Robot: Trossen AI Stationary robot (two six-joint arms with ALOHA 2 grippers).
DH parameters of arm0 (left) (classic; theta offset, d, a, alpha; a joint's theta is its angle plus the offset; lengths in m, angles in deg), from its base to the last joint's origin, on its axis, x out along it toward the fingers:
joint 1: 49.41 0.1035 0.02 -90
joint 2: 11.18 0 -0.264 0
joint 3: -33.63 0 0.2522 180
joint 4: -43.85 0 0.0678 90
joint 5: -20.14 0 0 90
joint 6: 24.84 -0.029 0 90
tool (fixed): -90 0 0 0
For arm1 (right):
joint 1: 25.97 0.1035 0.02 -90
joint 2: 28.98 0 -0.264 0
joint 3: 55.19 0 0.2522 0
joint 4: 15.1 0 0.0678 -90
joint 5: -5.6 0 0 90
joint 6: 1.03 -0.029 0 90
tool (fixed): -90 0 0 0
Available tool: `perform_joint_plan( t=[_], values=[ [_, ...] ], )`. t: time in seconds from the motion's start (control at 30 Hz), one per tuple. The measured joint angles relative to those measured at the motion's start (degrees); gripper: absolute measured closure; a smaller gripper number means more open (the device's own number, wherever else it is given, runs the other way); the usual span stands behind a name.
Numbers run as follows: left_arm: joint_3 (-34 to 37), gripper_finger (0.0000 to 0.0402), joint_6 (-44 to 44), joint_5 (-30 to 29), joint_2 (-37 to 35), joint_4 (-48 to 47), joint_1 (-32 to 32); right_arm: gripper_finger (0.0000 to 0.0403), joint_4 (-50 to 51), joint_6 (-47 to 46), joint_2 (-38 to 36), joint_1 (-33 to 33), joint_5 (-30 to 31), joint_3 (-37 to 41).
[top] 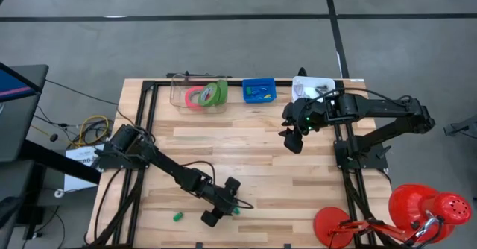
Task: Pick and place Stapler, Stapler remover, tape
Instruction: Put the green stapler into the blue bin
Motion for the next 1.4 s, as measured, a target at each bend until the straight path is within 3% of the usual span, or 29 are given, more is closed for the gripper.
perform_joint_plan(
  t=[0.17,0.6,1.0,1.4],
  values=[
    [0.00,0.0208,0.00,0.14,-0.02,-0.02,0.00,0.0226,0.00,-0.02,0.00,0.00,0.02,0.00],
    [0.00,0.0209,0.02,-2.35,-0.08,0.03,0.07,0.0226,-0.07,-0.02,0.00,0.00,0.02,0.00],
    [-0.81,0.0134,1.41,-2.37,-0.96,0.56,-0.94,0.0226,-0.37,-0.48,-0.02,0.11,0.02,0.00],
    [-0.68,0.0143,3.23,-2.63,-0.10,-0.96,-1.01,0.0226,-2.58,-0.20,-0.02,0.11,0.02,0.00]
  ],
)
